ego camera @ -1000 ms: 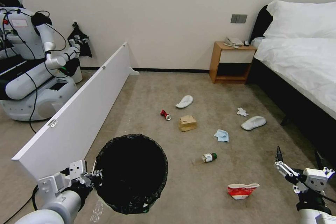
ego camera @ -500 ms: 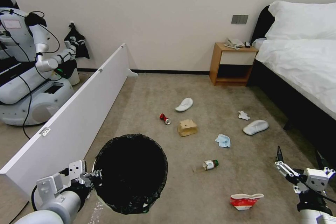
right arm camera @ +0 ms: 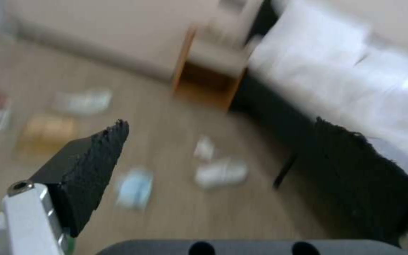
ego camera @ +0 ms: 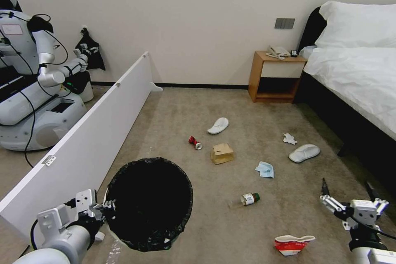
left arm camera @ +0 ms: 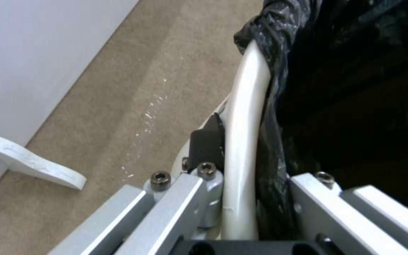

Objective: Pick up the trash bin, then pick up the garbage from the floor and place it into the trash bin.

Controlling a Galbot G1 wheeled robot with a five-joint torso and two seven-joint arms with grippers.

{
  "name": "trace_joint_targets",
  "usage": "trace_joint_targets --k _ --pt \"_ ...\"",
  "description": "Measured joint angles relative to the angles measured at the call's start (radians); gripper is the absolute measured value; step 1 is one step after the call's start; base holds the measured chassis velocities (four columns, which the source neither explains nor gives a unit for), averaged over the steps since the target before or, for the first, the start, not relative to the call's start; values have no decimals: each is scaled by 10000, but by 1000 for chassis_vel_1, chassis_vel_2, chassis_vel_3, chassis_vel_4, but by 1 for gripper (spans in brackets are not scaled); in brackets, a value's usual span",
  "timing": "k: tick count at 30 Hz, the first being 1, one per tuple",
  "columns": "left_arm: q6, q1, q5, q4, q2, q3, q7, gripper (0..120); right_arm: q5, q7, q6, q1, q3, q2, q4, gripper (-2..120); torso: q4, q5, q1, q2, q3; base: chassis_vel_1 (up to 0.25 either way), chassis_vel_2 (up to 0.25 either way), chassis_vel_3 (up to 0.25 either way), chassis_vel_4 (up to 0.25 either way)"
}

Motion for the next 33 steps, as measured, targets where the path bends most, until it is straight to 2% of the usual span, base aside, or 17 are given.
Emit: trace_joint_targets --k 1,2,3,4,6,7,9,11,13,14,18,22,33 --pt "0 0 0 0 0 0 0 2 0 0 0 0 0 0 0 100 0 0 0 0 0 0 0 0 0" --pt "0 31 -6 -17 -9 -34 5 2 43 -116 -362 -66 -43 -339 -59 100 -4 2 0 1 0 0 0 0 0" --pt "0 102 -9 -56 -20 -112 13 2 146 -494 -723 -128 -82 -1112 -302 100 1 -3 0 0 0 0 0 0 0" --pt "0 102 -9 -56 -20 -112 13 2 146 -494 -723 -128 -82 -1112 -302 100 1 -3 0 0 0 0 0 0 0" --pt "0 234 -19 -111 -13 -312 33 2 400 -1191 -879 -93 -228 -2275 -912 100 5 0 0 1 0 0 0 0 0" --pt "0 234 -19 -111 -13 -312 33 2 400 -1191 -879 -93 -228 -2275 -912 100 5 0 0 1 0 0 0 0 0" --pt "1 350 -125 -176 26 -603 50 2 412 -1894 -760 112 -537 -3090 -1699 100 2 2 0 0 0 0 0 0 0" --pt "0 395 -174 -204 51 -724 54 2 265 -2146 -587 251 -733 -3372 -2063 100 2 2 0 1 0 0 0 0 0" --pt "0 483 -232 -244 108 -883 54 2 -157 -2580 40 575 -1192 -3818 -2815 100 2 1 0 1 0 0 0 0 0" --pt "0 483 -232 -244 108 -883 54 2 -157 -2580 40 575 -1192 -3818 -2815 100 2 1 0 1 0 0 0 0 0" --pt "1 472 -273 -279 214 -927 36 2 -366 -3189 939 929 -1741 -4213 -3849 100 3 1 1 0 0 0 0 0 0" --pt "0 440 -279 -260 260 -857 21 2 -216 -3601 1200 879 -1861 -4322 -4073 100 -3 -2 1 0 0 0 0 0 0" --pt "1 604 -271 -357 303 -870 5 2 -315 -4926 2100 709 -2332 -4595 -4419 100 1 -2 0 1 0 0 0 0 0"
